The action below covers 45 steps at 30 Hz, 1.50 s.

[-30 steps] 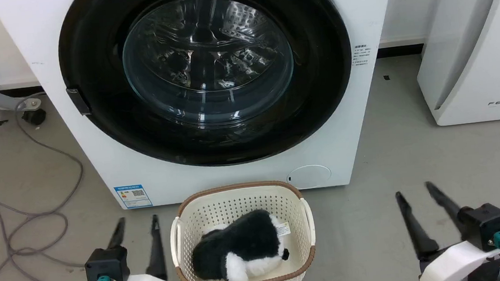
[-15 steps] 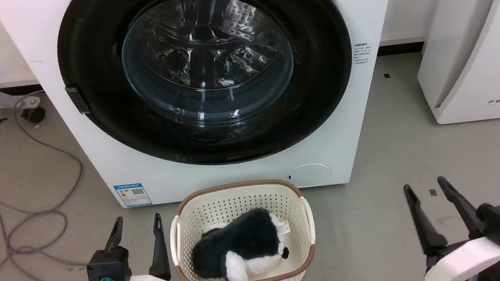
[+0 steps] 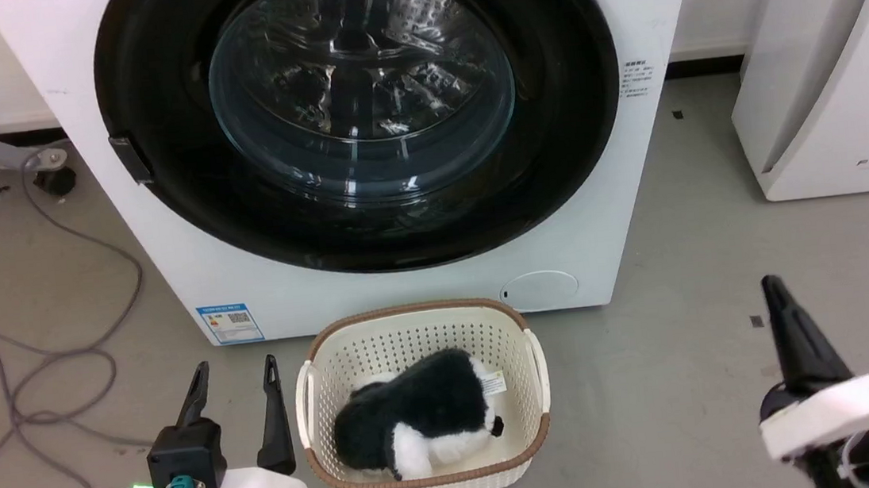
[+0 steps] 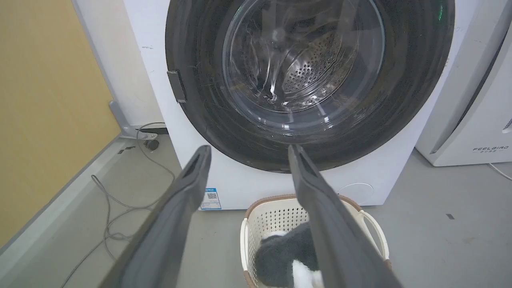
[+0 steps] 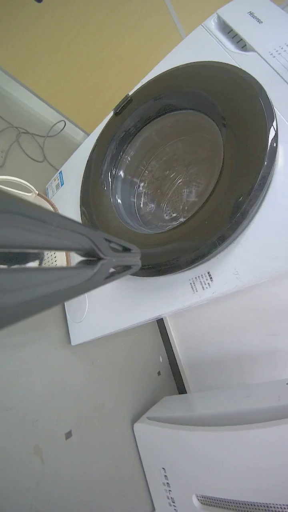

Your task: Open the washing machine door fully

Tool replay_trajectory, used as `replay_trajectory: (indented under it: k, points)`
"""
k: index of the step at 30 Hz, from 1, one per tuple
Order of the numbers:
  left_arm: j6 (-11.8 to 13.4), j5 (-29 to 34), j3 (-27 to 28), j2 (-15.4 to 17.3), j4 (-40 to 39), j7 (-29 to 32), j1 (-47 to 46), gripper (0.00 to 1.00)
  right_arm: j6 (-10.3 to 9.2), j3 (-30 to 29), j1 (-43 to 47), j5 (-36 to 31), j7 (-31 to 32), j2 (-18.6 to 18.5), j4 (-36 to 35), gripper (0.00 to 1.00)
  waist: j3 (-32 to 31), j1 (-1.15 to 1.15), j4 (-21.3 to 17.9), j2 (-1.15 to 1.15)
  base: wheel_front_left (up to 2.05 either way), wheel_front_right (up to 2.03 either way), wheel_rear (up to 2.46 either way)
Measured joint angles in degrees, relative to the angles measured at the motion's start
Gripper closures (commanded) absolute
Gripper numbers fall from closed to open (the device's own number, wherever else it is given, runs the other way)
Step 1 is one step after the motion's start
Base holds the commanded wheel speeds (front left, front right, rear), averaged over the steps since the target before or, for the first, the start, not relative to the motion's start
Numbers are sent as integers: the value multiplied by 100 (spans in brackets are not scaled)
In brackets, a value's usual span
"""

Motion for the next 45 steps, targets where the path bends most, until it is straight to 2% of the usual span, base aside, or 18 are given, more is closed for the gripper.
replay_trajectory:
  k: [11, 23, 37, 45]
  points:
    - [100, -3, 19, 0, -103, -142, -243, 0, 0, -513, -935, 1571, 403, -147, 704, 100, 377, 0, 75, 0, 0, 0, 0]
    - [189, -51, 9, -1, -303, -279, -627, 0, -1, -695, -2265, 2532, 408, -554, 1281, 100, 1006, 0, 202, 0, 0, 0, 0]
    - [337, -213, -52, -1, -416, -446, -954, 0, -1, -483, -3993, 3429, 391, -943, 2238, 100, 1662, 1, 386, 0, 0, 0, 0]
    - [457, -316, -130, -1, -474, -546, -1128, 0, -1, -147, -4907, 3779, 407, -1109, 2798, 100, 1985, 1, 516, 0, 0, 0, 0]
